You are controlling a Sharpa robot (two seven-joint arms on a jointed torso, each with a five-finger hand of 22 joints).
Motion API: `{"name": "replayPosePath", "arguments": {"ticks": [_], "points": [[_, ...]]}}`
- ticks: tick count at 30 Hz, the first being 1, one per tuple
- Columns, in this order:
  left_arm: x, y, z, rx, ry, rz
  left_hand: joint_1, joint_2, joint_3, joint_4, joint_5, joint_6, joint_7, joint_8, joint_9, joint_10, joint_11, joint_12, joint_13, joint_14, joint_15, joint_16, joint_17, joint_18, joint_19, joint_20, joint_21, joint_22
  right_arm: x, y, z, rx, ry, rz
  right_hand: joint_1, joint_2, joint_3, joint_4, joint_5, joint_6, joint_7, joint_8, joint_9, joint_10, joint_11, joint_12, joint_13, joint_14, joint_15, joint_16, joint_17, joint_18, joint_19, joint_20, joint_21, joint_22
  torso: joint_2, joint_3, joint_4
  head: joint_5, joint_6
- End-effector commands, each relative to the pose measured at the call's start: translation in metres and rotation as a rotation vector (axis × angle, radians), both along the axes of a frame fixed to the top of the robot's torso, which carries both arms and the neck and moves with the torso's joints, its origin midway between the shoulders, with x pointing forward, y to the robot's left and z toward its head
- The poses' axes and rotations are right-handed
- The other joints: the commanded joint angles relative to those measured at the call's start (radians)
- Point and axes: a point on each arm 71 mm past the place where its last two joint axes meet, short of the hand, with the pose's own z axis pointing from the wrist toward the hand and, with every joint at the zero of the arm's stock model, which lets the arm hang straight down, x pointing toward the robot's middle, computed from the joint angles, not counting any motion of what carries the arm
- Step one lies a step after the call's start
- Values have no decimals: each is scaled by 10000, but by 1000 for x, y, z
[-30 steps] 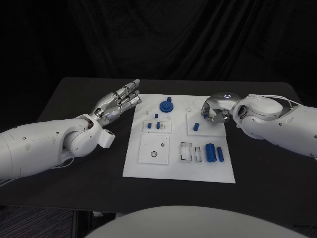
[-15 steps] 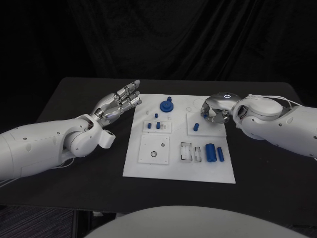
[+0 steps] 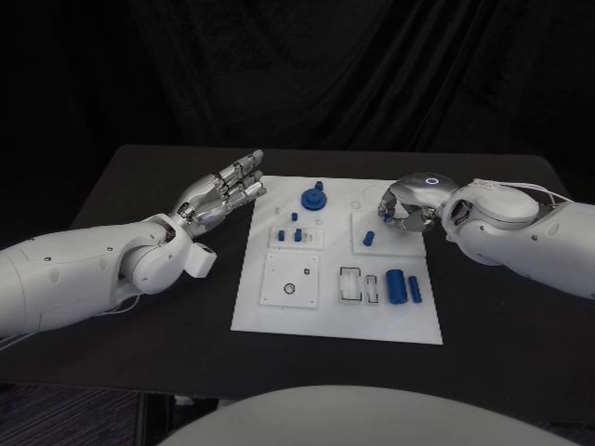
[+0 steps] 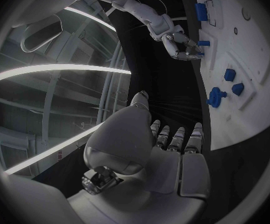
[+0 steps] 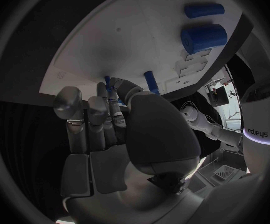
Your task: Assemble the parts on the task board
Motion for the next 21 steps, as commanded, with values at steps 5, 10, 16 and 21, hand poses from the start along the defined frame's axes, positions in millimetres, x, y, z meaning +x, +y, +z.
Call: {"name": "replayPosePath", "arguments": {"ticks": [5,10,16,21], "points": [[-1,0,2,-327,-266,-76,82,25,-13,-57,48,-23,62,41,9,26,101,48,17,-13,85,-29,-15,174,32,55,38,-4,0,4,33,643,-1038,322,-15,59,-25,-14,-58,92,3,56,14,52,7,-15,-16,-3,-63,-29,7,-133,-1,-46,-27,1175,6,-4,11,-20,2],[-1,0,2,-315,-242,-83,79,33,-18,-59,45,-23,58,41,9,30,163,65,20,-11,97,-27,-14,169,38,55,40,-1,-5,6,55,844,-1377,466,-15,62,-26,-14,-66,96,1,56,17,58,4,-19,-18,-13,-64,-47,-18,-131,-8,-48,-41,1171,4,-17,-12,11,2],[0,0,2,-318,-246,-88,76,37,-31,-66,42,-23,53,41,9,36,248,91,25,-17,99,-32,-17,164,26,45,29,-59,-22,21,64,1068,-1231,1023,-23,59,-38,-9,-86,102,-3,53,23,82,-1,-20,-21,-13,-67,-52,-22,-131,-12,-50,-44,1170,5,-7,-12,35,2],[0,-1,1,-332,-252,-101,86,69,-25,-79,59,-10,86,43,11,39,313,98,26,-22,76,-36,-20,156,2,25,11,-126,-47,50,55,1130,-947,2090,28,33,-30,-58,-40,69,-7,16,22,101,-10,-46,-36,13,-79,-25,29,-126,-27,-61,-64,1166,0,-4,8,48,2]]}}
